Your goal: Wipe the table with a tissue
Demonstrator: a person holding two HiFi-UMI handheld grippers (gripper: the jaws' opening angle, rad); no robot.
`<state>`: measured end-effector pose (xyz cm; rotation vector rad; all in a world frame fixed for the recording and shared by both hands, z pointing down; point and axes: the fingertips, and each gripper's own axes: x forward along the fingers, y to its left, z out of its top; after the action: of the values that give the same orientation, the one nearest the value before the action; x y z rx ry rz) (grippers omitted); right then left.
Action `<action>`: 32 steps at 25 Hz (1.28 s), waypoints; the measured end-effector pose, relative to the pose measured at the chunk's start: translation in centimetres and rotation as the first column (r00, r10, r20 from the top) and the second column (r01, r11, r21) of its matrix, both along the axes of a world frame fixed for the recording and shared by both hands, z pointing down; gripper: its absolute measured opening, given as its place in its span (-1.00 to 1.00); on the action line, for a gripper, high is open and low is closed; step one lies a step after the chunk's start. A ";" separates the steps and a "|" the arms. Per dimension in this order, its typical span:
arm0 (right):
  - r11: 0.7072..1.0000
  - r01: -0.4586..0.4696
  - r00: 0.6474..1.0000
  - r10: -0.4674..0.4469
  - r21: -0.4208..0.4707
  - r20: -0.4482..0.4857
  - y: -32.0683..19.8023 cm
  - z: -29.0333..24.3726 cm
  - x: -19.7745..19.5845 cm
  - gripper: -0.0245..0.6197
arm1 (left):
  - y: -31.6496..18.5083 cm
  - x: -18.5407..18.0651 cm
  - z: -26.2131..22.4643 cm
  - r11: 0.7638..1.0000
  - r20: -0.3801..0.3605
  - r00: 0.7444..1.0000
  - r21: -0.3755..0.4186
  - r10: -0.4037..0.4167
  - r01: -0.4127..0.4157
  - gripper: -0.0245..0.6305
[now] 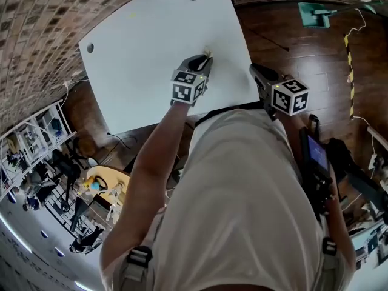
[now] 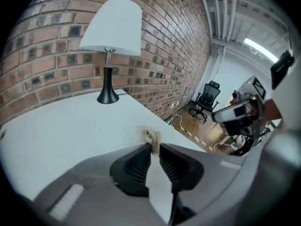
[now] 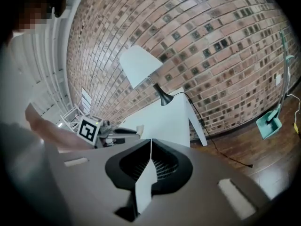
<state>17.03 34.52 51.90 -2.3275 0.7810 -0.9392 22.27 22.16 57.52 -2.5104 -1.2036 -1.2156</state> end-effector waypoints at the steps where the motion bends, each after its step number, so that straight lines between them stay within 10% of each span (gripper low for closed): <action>1: 1.000 -0.012 1.000 0.012 -0.011 0.006 0.6 0.2 -0.3 -0.88 | 0.5 1.5 0.5 1.000 -0.011 1.000 0.023 0.016 -0.016 -0.72; 8: 0.990 -0.140 0.990 0.141 -0.018 0.025 5.6 0.9 -0.9 -0.88 | 3.0 9.6 3.4 0.972 -0.029 0.999 0.234 0.037 -0.029 -0.72; 15: 0.979 -0.204 0.978 0.205 -0.015 0.037 6.9 1.2 1.3 -0.88 | -2.0 12.1 5.6 0.854 0.074 0.997 0.518 0.015 -0.051 -0.73; 19: 0.983 -0.186 0.982 0.185 0.005 0.037 6.3 0.5 1.9 -0.88 | 2.6 11.0 3.3 0.898 0.090 0.988 0.413 0.127 -0.153 -0.74; 32: 0.990 -0.138 0.990 0.138 0.005 -0.004 4.8 -1.2 1.2 -0.88 | 7.8 -1.2 3.8 0.902 0.358 0.883 0.190 0.304 -0.388 -0.73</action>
<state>18.19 39.33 50.74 -2.3460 0.6145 -0.8719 21.09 29.98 61.32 -1.8554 -1.3844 -1.5956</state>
